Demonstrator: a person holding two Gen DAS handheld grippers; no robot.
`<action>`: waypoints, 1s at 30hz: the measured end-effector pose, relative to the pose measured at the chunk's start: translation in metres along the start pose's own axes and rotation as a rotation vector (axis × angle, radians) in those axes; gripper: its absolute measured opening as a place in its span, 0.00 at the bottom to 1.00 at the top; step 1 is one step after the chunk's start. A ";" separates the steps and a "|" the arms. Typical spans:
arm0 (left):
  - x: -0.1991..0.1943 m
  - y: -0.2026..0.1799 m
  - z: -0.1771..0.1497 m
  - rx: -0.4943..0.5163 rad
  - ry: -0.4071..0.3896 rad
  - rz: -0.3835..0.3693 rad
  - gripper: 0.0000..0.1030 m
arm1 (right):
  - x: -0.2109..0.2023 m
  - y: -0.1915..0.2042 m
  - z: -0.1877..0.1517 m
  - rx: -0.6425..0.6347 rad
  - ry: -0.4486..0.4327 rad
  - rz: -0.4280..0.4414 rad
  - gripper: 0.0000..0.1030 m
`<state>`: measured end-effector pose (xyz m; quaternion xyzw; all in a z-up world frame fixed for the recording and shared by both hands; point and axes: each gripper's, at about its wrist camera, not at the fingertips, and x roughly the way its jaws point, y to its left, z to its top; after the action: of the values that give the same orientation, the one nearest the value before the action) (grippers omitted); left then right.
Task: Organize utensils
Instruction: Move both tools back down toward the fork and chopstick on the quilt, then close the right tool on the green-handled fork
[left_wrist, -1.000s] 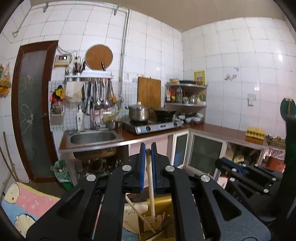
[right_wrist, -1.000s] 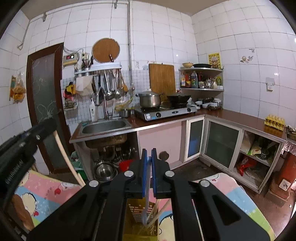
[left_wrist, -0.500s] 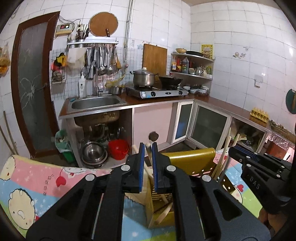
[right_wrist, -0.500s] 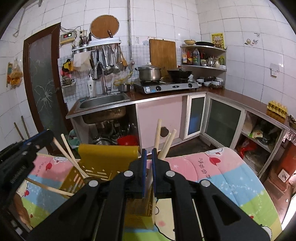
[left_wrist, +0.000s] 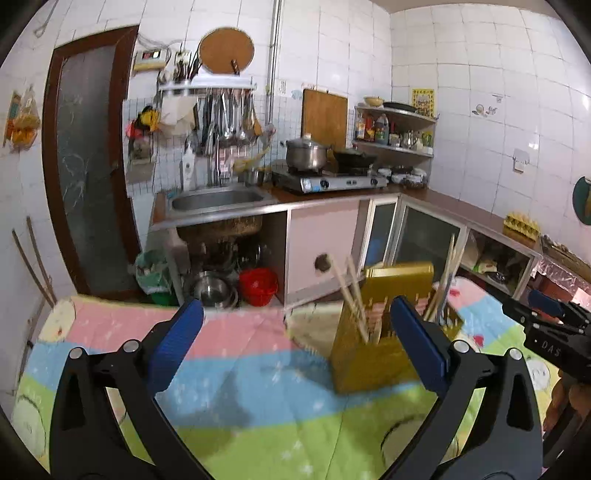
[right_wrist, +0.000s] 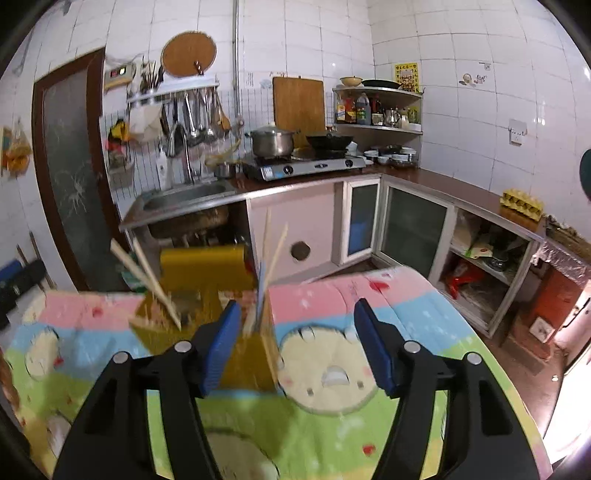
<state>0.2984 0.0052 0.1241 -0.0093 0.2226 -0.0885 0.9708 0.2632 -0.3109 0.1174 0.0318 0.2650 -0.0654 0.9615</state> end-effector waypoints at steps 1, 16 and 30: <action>-0.002 0.004 -0.007 -0.009 0.018 0.000 0.95 | -0.002 0.001 -0.010 0.001 0.018 0.000 0.61; 0.004 0.038 -0.117 -0.054 0.238 0.049 0.95 | -0.009 0.049 -0.128 -0.011 0.197 0.025 0.61; 0.011 0.043 -0.144 -0.037 0.295 0.071 0.95 | 0.017 0.100 -0.146 -0.104 0.349 0.038 0.50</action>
<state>0.2529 0.0485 -0.0129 -0.0062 0.3647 -0.0503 0.9298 0.2181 -0.1994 -0.0136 -0.0022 0.4301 -0.0271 0.9024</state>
